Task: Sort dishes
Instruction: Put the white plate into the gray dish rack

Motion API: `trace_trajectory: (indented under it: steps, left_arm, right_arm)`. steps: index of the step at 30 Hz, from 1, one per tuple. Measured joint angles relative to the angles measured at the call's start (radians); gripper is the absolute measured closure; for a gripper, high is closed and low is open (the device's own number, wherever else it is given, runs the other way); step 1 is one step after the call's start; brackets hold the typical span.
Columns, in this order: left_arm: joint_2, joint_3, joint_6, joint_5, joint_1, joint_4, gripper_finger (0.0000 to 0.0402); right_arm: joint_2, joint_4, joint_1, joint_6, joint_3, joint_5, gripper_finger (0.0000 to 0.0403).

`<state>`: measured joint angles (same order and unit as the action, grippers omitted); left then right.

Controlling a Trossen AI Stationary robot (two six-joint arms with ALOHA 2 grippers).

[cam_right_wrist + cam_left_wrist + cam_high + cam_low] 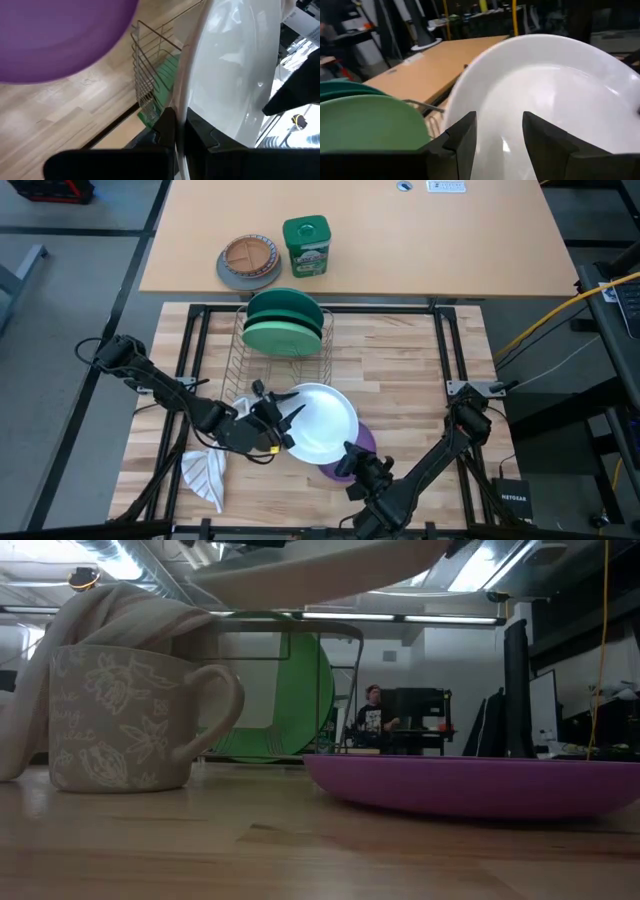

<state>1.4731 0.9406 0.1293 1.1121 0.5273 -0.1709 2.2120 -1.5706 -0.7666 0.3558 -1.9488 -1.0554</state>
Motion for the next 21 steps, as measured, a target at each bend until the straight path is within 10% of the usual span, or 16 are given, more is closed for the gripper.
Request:
trace_trajectory:
  steps: [21]
  left_arm:
    - [0.000,0.000,0.000,0.165,0.000,0.003,0.0254]
  right_arm:
    - [0.000,-0.001,0.000,-0.007,0.000,-0.051,0.0386]
